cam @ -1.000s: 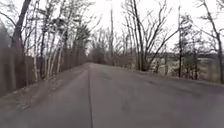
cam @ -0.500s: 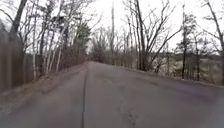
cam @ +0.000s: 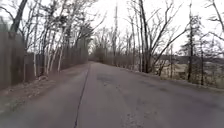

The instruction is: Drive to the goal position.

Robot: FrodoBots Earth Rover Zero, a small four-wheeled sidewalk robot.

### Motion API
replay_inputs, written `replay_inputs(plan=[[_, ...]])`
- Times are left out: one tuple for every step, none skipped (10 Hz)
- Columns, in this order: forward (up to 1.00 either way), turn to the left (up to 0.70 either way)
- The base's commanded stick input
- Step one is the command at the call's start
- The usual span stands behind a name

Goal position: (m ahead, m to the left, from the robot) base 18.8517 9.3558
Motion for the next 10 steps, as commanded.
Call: replay_inputs(plan=[[0.7, 0.0], [0.7, 0.0], [0.7, 0.0], [0.7, 0.35], [0.7, 0.35], [0.7, 0.35], [0.7, 0.35], [0.7, 0.0], [0.7, 0.0], [0.7, 0.0]])
